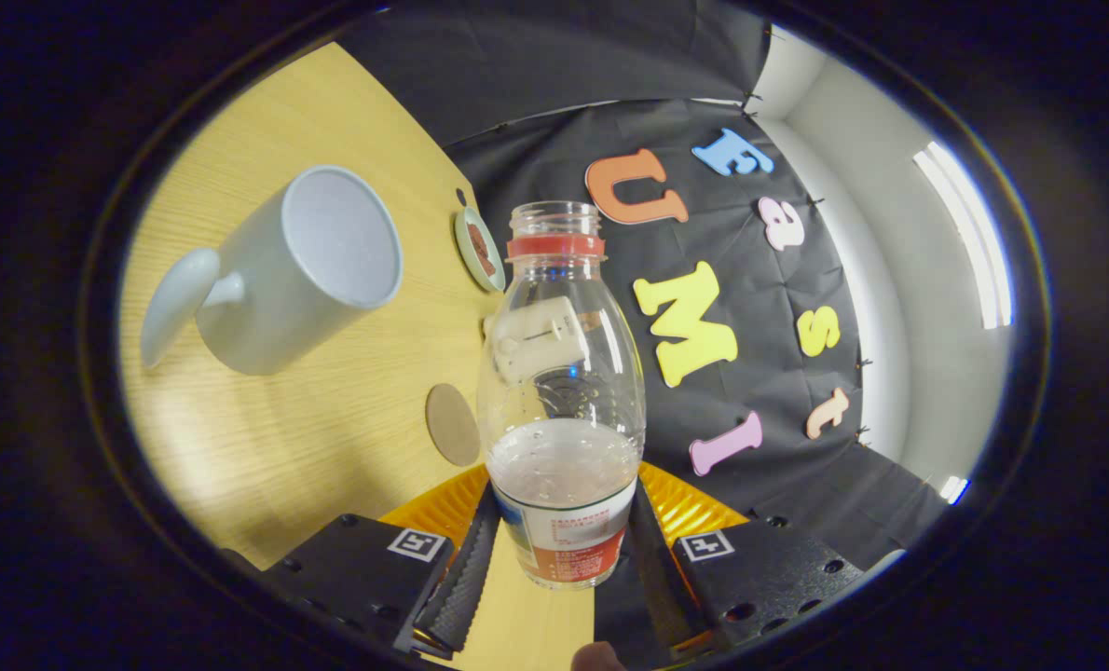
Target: Take the bottle from table, then pour the juice into the cup, finally place the bottle on the coaster
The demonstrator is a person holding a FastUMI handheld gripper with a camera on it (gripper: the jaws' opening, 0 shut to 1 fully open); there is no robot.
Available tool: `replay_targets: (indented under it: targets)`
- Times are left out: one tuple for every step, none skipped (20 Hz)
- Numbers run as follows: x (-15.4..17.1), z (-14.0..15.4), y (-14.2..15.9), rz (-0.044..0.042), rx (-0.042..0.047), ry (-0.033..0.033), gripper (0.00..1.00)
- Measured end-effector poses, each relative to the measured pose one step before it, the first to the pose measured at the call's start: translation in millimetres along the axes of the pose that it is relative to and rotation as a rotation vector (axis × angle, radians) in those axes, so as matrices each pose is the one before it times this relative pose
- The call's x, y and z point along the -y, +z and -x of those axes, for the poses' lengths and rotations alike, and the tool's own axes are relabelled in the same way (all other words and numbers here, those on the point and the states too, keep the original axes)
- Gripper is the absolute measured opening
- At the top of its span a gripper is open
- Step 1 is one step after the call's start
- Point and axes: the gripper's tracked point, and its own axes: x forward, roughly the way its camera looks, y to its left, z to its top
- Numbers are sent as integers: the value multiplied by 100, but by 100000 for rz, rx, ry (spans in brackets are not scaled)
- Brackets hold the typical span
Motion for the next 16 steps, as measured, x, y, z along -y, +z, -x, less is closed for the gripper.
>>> replay_targets:
  targets:
    - [21,171,149,3049,415,-223,76]
    - [136,-25,-110,3364,6,-531,76]
    - [111,38,-35,3226,186,-450,76]
    - [171,15,0,2467,228,-365,76]
    - [158,-35,66,2193,196,-9,76]
    - [40,55,-70,1464,-71,106,76]
    - [79,-49,-22,1334,53,119,77]
    - [-51,-32,-27,1149,32,151,77]
    - [-141,27,212,1737,386,469,77]
    - [-110,-86,47,2144,-2,-19,77]
    - [-66,-118,188,1895,335,144,77]
    - [8,-59,92,1485,363,24,77]
    - [166,-68,29,1510,148,-182,76]
    - [203,-9,45,1478,353,-539,76]
    - [144,59,208,1626,402,-646,77]
    - [144,132,179,1504,327,-661,76]
